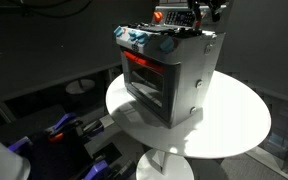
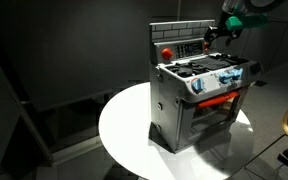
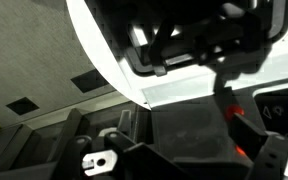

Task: Press the top switch

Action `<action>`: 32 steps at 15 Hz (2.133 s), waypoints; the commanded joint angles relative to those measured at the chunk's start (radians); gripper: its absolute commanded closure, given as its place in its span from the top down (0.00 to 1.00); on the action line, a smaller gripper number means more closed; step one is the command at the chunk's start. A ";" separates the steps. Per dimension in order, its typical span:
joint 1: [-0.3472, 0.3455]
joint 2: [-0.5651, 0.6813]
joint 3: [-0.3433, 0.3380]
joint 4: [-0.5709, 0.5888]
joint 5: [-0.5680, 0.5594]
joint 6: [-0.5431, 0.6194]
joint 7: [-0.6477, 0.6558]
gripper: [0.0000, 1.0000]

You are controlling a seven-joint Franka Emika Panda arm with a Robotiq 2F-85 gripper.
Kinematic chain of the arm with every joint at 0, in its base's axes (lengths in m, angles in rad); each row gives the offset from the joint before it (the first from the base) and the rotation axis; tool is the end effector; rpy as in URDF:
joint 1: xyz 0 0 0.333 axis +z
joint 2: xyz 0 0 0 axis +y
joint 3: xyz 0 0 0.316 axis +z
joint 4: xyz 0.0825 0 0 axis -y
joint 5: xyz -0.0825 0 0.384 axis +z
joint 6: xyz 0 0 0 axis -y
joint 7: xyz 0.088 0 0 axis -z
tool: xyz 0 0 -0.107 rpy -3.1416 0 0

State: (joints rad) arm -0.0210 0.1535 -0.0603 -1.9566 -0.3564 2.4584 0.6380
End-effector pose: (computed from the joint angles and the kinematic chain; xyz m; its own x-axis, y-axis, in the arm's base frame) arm 0.6190 -0.0488 0.4358 0.8117 -0.4036 0.4222 -0.4732 -0.8781 0.0704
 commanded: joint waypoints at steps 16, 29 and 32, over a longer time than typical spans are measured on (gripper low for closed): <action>0.009 -0.125 0.005 -0.023 0.162 -0.187 -0.134 1.00; -0.005 -0.323 0.012 0.012 0.296 -0.704 -0.445 1.00; -0.007 -0.340 0.011 0.018 0.318 -0.758 -0.498 1.00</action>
State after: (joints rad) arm -0.0184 -0.1707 -0.0473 -1.9579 -0.0703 1.7582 0.2044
